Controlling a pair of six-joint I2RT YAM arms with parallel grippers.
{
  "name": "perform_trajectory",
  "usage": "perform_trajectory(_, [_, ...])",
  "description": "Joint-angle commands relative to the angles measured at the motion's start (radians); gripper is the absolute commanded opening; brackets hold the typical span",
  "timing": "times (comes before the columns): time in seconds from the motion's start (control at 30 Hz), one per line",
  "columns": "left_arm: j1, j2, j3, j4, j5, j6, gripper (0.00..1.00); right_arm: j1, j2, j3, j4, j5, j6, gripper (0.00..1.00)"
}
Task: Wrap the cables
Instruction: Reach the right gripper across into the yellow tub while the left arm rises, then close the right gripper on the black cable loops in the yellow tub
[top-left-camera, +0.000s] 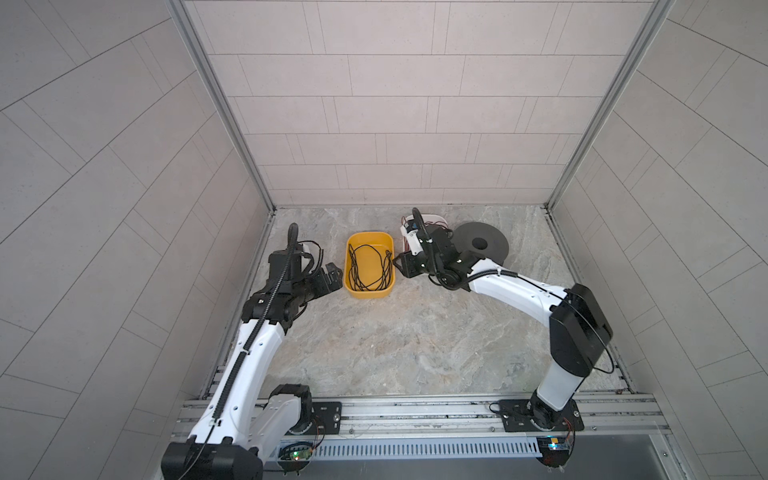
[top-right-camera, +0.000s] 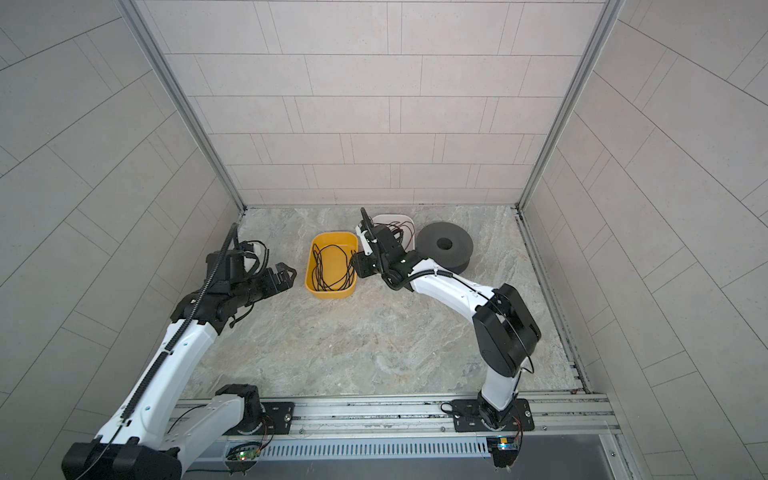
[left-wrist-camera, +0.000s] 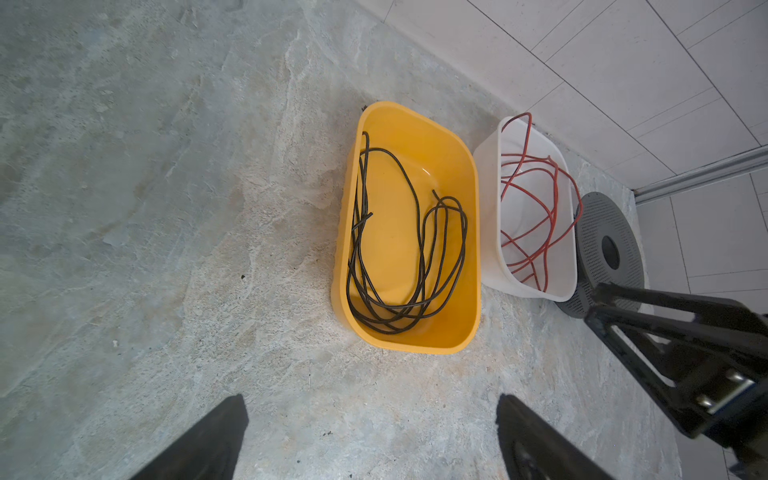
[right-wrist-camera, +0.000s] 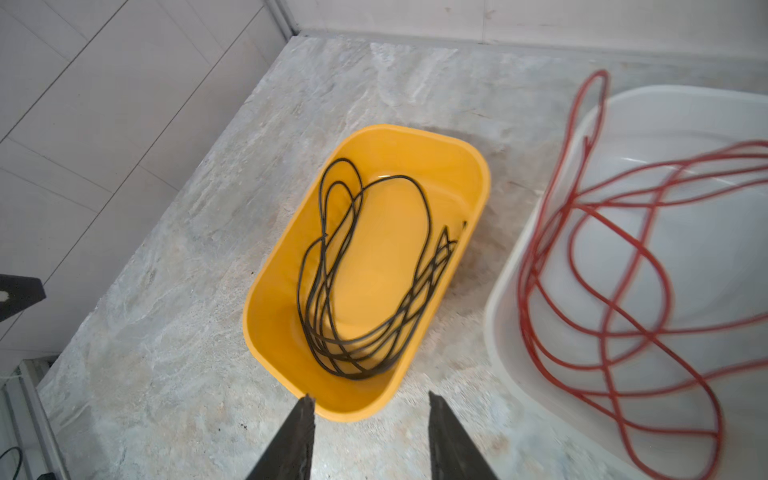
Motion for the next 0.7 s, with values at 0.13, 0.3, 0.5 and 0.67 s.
perform_trajectory(0.13, [0.011,-0.016,-0.026,0.030,0.001,-0.020,1.00,0.016,0.231,0.212,0.027,-0.110,-0.055,0.47])
perform_trajectory(0.3, [0.011,-0.017,-0.034,0.038,0.010,-0.025,1.00,0.034,0.367,0.342,0.040,-0.135,-0.084,0.55])
perform_trajectory(0.5, [0.010,-0.013,-0.042,0.052,0.030,-0.030,1.00,0.041,0.539,0.523,-0.024,-0.123,-0.107,0.58])
perform_trajectory(0.67, [0.011,-0.011,-0.047,0.058,0.038,-0.030,1.00,0.045,0.641,0.634,-0.061,-0.122,-0.116,0.58])
